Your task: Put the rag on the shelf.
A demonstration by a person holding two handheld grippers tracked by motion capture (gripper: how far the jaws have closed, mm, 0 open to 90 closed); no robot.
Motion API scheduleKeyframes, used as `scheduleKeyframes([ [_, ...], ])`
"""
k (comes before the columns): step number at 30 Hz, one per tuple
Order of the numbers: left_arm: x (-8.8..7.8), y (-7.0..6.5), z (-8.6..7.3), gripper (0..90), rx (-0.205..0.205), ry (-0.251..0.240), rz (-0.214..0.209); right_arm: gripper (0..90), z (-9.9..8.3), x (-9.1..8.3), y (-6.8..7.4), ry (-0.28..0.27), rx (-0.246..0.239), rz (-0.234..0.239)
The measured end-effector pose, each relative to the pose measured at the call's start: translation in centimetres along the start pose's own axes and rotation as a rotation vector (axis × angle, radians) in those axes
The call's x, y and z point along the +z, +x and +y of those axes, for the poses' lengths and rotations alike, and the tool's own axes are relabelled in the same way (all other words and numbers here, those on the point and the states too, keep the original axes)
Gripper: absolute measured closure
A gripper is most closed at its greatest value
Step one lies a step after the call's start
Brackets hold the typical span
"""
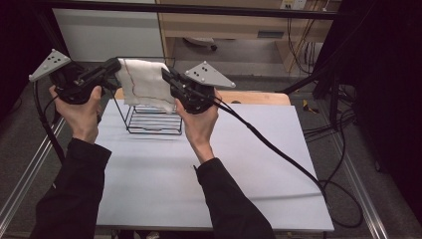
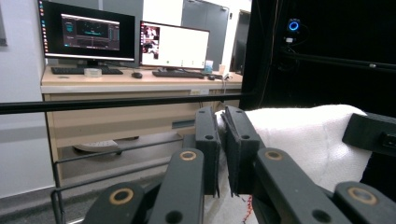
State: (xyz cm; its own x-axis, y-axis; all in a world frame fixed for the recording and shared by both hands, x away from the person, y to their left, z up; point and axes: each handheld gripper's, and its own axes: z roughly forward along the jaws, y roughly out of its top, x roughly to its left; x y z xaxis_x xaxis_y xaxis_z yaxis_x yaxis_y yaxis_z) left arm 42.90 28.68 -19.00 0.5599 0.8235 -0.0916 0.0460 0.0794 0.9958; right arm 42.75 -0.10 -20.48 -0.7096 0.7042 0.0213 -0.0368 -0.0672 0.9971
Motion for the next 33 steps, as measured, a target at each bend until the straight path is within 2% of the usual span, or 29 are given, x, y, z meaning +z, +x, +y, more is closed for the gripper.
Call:
scheduleKeyframes([
  [21,0.1,2.2,3.1,84.2,0.01,-0.031,0.044,83.2,2.8,3.8,0.0,-0.023,-0.027,0.003],
  [33,1.0,3.2,4.6,84.3,0.01,-0.037,0.06,83.2,4.4,5.6,-0.5,-0.03,-0.053,-0.004],
])
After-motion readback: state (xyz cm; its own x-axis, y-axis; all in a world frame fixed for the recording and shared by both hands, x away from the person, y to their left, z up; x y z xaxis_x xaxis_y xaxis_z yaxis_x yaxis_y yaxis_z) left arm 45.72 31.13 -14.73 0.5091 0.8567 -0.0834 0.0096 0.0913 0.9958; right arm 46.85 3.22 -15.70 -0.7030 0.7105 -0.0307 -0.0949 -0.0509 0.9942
